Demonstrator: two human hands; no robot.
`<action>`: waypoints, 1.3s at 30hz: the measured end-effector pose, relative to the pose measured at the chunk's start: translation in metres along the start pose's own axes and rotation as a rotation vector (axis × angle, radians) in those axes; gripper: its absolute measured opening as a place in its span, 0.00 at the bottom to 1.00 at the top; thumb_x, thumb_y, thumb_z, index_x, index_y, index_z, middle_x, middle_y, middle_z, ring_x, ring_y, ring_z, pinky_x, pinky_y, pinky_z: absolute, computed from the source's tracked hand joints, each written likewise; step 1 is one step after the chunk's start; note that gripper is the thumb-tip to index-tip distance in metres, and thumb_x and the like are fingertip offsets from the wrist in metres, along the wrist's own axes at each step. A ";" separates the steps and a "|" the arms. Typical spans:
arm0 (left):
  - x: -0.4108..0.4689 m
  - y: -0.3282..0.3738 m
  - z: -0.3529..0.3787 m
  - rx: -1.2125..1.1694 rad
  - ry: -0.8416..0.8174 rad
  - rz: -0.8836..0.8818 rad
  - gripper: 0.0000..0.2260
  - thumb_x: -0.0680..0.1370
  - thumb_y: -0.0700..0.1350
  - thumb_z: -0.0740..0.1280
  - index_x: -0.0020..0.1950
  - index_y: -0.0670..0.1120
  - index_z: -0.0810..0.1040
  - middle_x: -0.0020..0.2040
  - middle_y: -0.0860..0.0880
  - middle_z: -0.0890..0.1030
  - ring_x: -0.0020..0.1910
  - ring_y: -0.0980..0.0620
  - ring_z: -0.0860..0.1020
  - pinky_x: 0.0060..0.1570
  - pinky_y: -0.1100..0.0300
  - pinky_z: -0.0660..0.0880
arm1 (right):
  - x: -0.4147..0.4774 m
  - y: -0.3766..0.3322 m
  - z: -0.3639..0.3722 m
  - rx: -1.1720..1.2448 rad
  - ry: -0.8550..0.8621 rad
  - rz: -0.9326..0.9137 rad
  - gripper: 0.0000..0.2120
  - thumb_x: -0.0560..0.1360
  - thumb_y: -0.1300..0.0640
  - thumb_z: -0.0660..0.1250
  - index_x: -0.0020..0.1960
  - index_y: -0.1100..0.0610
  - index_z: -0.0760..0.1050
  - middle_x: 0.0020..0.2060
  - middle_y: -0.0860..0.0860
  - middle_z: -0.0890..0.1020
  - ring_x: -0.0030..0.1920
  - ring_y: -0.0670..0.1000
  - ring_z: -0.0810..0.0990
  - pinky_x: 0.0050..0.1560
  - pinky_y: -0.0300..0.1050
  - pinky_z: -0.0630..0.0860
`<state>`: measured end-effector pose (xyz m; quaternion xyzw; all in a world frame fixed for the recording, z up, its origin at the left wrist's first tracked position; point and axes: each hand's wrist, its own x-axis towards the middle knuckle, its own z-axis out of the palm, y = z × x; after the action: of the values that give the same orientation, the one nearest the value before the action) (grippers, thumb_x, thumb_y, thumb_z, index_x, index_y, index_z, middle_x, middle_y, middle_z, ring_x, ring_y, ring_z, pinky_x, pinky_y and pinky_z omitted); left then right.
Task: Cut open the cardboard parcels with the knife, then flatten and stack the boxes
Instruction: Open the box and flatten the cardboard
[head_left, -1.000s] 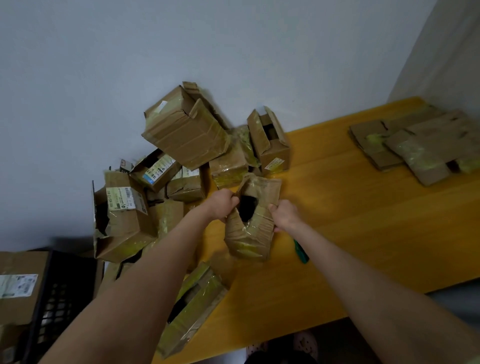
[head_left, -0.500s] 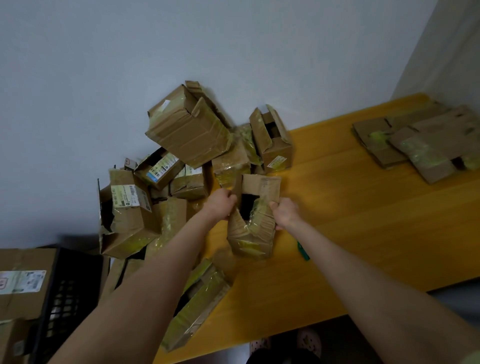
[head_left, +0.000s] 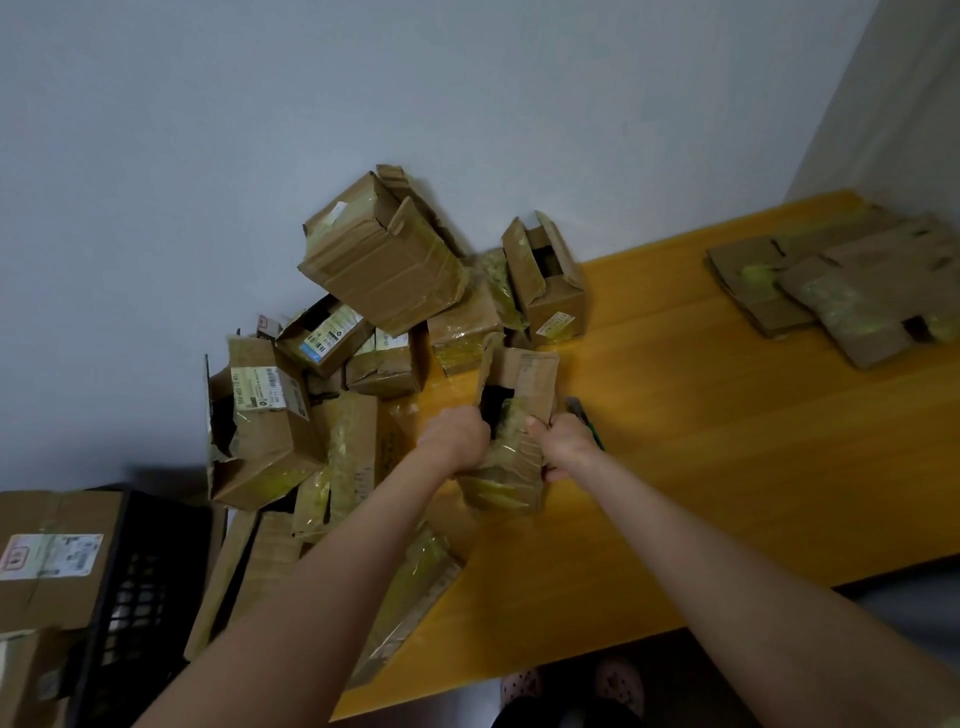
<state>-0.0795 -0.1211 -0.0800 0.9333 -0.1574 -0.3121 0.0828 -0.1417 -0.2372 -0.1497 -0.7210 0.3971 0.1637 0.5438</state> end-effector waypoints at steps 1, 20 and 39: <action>0.000 -0.006 -0.005 -0.146 -0.055 -0.014 0.08 0.83 0.43 0.55 0.47 0.43 0.70 0.45 0.43 0.77 0.44 0.44 0.80 0.42 0.55 0.81 | -0.001 0.001 -0.001 -0.042 0.026 -0.011 0.19 0.82 0.49 0.57 0.65 0.61 0.72 0.58 0.58 0.79 0.53 0.59 0.80 0.49 0.54 0.81; 0.010 -0.041 0.000 -0.081 0.071 0.095 0.04 0.80 0.41 0.60 0.46 0.43 0.72 0.42 0.46 0.75 0.42 0.48 0.76 0.38 0.57 0.73 | 0.038 -0.030 -0.037 0.082 0.271 -0.086 0.19 0.75 0.43 0.67 0.53 0.59 0.78 0.51 0.56 0.82 0.48 0.57 0.80 0.47 0.48 0.78; 0.018 -0.012 -0.009 -0.346 0.150 0.050 0.09 0.82 0.45 0.60 0.55 0.41 0.75 0.50 0.42 0.79 0.49 0.44 0.78 0.48 0.52 0.75 | -0.003 -0.035 -0.015 -0.427 0.218 0.005 0.48 0.74 0.43 0.68 0.78 0.60 0.41 0.73 0.59 0.63 0.67 0.60 0.71 0.59 0.52 0.73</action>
<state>-0.0573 -0.1157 -0.0856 0.9216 -0.1177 -0.2618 0.2614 -0.1201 -0.2461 -0.1196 -0.8320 0.4116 0.1662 0.3327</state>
